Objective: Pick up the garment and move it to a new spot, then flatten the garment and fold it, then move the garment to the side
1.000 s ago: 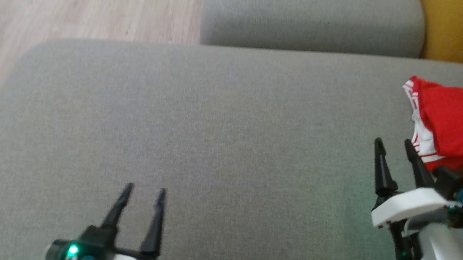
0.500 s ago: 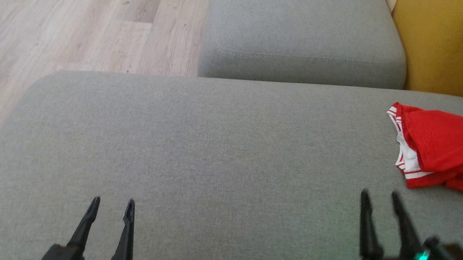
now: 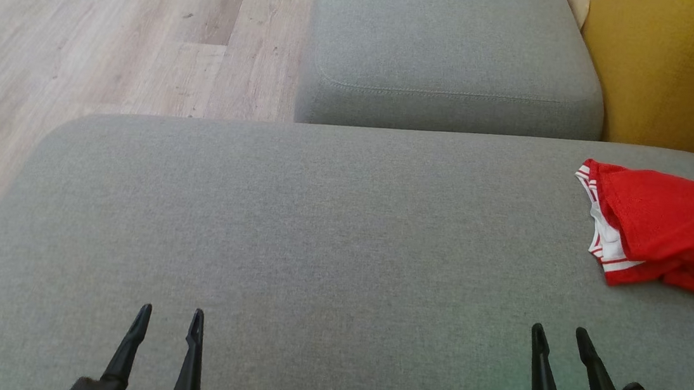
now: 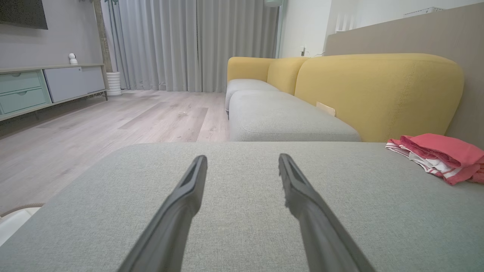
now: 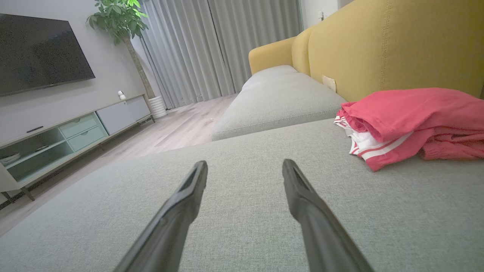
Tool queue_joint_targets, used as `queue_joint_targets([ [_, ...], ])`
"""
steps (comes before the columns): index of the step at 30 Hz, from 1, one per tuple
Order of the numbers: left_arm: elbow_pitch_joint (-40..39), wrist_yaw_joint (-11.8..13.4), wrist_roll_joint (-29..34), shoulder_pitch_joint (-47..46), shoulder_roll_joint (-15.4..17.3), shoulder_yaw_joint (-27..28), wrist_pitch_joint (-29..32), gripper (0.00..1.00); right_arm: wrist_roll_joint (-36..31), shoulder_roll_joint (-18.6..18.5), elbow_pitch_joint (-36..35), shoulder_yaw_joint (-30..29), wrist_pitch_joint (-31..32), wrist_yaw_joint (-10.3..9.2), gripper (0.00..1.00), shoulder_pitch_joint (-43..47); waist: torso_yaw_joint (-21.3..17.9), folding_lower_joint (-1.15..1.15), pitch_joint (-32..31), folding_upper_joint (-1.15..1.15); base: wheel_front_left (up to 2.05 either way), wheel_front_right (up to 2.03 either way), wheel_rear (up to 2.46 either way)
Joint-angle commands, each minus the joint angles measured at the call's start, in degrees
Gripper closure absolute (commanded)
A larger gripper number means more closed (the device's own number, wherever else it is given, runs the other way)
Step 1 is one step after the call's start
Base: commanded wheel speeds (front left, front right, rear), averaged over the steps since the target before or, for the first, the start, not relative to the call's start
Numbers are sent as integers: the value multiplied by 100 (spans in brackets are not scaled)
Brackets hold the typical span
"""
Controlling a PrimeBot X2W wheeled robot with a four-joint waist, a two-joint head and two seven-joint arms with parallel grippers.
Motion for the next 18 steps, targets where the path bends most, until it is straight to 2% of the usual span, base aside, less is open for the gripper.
queue_joint_targets([
  [1,-214,24,9,-271,-53,151,-36,0,-59,-3,-153,126,-63,-5,0,-292,-6,0,3,0,0,0,0],
  [3,-176,58,21,-266,-53,161,-36,0,-72,-1,-138,137,-63,-5,0,-301,-20,0,7,0,0,0,0],
  [4,16,47,9,0,0,0,0,100,-14,6,27,3,0,0,100,-1,-20,0,6,0,0,0,0],
  [8,120,50,-74,26,-2,-22,2,100,72,6,151,-1,27,0,100,8,-26,0,18,0,0,0,0],
  [18,247,-33,-855,-180,45,82,134,100,694,9,128,-97,194,0,100,-114,-54,0,89,0,0,0,0],
])
